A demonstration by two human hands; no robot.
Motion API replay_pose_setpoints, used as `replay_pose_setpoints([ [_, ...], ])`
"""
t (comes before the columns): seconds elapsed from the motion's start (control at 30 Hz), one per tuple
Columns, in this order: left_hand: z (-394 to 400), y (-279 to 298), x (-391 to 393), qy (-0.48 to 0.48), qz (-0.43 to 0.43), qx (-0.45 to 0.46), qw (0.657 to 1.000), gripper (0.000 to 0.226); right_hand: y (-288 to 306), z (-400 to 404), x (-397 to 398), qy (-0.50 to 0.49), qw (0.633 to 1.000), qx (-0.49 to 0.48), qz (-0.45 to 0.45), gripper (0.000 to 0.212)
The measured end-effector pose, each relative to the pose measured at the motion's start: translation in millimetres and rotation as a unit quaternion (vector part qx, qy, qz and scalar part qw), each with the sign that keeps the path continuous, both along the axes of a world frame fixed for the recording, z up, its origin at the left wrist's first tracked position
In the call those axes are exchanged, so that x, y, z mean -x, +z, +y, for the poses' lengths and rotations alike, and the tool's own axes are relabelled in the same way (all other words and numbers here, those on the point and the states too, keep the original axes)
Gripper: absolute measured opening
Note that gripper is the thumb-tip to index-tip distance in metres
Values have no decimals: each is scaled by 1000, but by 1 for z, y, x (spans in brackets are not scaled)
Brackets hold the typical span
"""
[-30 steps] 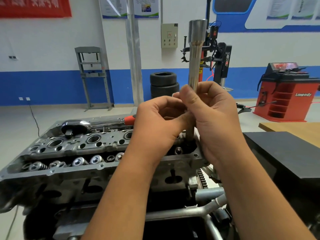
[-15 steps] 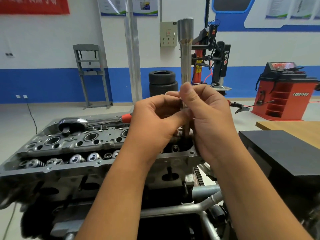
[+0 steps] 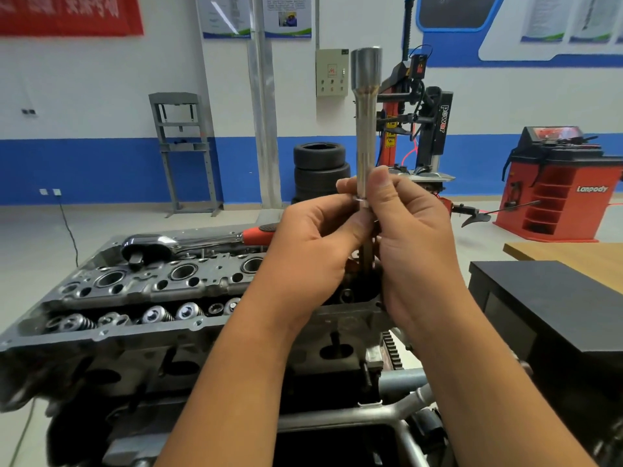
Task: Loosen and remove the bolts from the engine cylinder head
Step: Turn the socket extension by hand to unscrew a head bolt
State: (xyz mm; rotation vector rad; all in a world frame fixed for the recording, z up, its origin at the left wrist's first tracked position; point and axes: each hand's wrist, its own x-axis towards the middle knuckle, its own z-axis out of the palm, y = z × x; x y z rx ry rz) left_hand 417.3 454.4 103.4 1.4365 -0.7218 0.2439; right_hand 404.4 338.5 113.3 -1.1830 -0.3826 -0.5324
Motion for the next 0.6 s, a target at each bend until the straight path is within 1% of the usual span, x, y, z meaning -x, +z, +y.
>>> replay_pose_setpoints([
  [0.07,-1,1,-1,21,-6,-10,1000,23,1,-1,0,-2,1000,-8,8,47],
  [0.13,-2,-1,-2,59,-21,-20,998,17,0,0,0,-9,1000,-12,5,44],
  [0.23,-1,-3,-4,102,-30,-5,994,16,-2,0,-1,-8,1000,-7,-2,39],
  [0.27,-1,-3,-4,99,-36,-6,994,17,-3,-1,-2,-6,1000,-1,-4,34],
  [0.33,-1,-3,-3,64,-51,-24,996,21,-3,-2,-3,0,1000,9,-10,25],
  [0.43,-1,0,0,29,-39,-25,999,21,-3,-2,-4,13,1000,3,-12,26],
  [0.53,0,1,0,40,-26,-31,998,24,-3,1,-4,-2,1000,4,-16,18],
  [0.57,0,1,-1,50,-29,-39,998,24,-3,1,-3,-12,1000,2,-14,19],
  [0.6,-1,0,-1,60,-32,-40,997,23,-2,1,-2,-22,1000,-1,-11,24],
])
